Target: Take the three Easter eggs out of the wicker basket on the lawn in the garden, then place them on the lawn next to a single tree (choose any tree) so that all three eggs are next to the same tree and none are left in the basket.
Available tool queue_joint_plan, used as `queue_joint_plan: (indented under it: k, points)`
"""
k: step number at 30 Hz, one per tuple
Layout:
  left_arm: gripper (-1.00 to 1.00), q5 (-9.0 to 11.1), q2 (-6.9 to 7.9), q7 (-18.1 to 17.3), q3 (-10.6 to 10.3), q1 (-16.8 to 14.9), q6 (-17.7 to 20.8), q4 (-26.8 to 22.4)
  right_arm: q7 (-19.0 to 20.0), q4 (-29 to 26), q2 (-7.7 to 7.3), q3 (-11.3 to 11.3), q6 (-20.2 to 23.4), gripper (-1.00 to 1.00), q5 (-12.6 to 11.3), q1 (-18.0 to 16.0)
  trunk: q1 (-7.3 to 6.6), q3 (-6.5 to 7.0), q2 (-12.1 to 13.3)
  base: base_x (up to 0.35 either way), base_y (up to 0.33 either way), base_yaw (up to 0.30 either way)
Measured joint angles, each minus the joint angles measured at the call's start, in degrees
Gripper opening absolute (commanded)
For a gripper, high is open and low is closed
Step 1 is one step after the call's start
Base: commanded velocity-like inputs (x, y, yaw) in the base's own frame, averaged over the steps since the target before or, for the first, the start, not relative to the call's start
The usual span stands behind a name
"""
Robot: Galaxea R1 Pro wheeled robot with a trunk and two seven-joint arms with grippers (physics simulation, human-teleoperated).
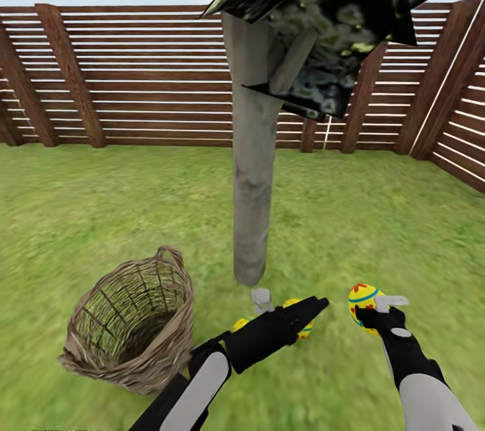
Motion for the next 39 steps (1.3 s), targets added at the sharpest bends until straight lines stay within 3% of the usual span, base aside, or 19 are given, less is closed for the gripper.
queue_joint_plan:
  k: [2, 6, 16, 22, 23, 25, 26, 27, 29, 30, 34, 39]
  points:
    - [1.00, -0.06, -0.01, 0.04, -0.24, 0.00, -0.26, 0.21, -0.44, 0.01, 0.02, 0.00, 0.00, -1.00, -0.03, 0.00, 0.00, 0.00, 0.00, 0.211, -0.262, 0.292]
    - [1.00, -0.07, -0.06, 0.07, -0.31, -0.01, -0.31, 0.24, -4.96, 0.06, 0.66, 0.01, 0.07, -1.00, 0.18, 0.00, 0.00, 0.00, 0.00, 0.217, -0.267, 0.294]
    - [1.00, 0.04, -0.02, 0.01, -0.73, -0.01, -1.95, 0.29, -5.35, 3.86, 0.58, 0.27, -0.07, -1.00, 0.87, 0.02, 0.02, 0.00, 0.00, 0.077, -0.123, 0.101]
    - [1.00, 0.52, 0.42, -0.02, -0.77, -0.01, -1.97, 0.16, -5.42, 4.75, 0.42, 0.45, -2.95, -1.00, 0.93, 0.02, 0.02, 0.00, 0.00, 0.000, 0.000, 0.000]
    - [1.00, 0.54, 0.52, -0.14, -0.77, -0.01, -1.93, -0.24, -5.42, 4.75, 0.28, 1.44, -2.88, -1.00, 0.93, -0.01, 0.02, 0.00, 0.00, 0.000, 0.000, 0.000]
    - [1.00, 0.57, 0.79, -0.55, -0.69, -0.02, -1.88, -1.45, -5.74, 7.43, 0.14, 6.81, -2.33, -1.00, 1.02, -0.61, 0.05, -0.22, -0.01, 0.000, 0.000, 0.000]
    - [1.00, 0.59, 0.88, -0.59, -0.69, -0.02, -1.81, -2.38, -7.49, 10.86, 0.13, 8.75, -2.19, -1.00, 0.99, -1.41, 0.08, -0.44, -0.02, 0.000, 0.000, 0.000]
    - [1.00, 0.62, 0.96, -0.65, -0.58, -0.02, -1.63, -3.19, -11.63, 14.90, 0.15, 9.64, -2.21, -1.00, 1.03, -3.08, 0.10, -0.66, -0.04, 0.000, 0.000, 0.000]
    - [1.00, 0.69, 0.97, -0.59, -0.54, -0.03, -1.13, -5.94, -17.04, 20.10, 0.23, 10.18, -2.38, -1.00, 1.14, -5.05, 0.15, -1.10, -0.06, 0.000, 0.000, 0.000]
    - [1.00, 0.71, 0.84, -0.56, -0.61, -0.07, -1.00, -6.75, -17.89, 21.02, 0.30, 10.26, -2.40, -1.00, 1.20, -5.37, 0.18, -1.33, -0.08, 0.000, 0.000, 0.000]
    - [1.00, 1.40, 0.44, -0.40, 0.05, -0.68, -0.77, -8.08, -18.96, 22.03, 0.41, 12.09, -2.29, -1.00, 1.22, -5.63, 0.28, -2.21, -0.13, 0.000, 0.000, 0.000]
    - [1.00, 1.42, 1.02, -0.67, -0.04, -1.15, -0.78, -7.98, -19.11, 21.92, 0.23, 12.30, -2.61, -1.00, 0.80, -5.66, 0.41, -3.32, -0.20, 0.000, 0.000, 0.000]
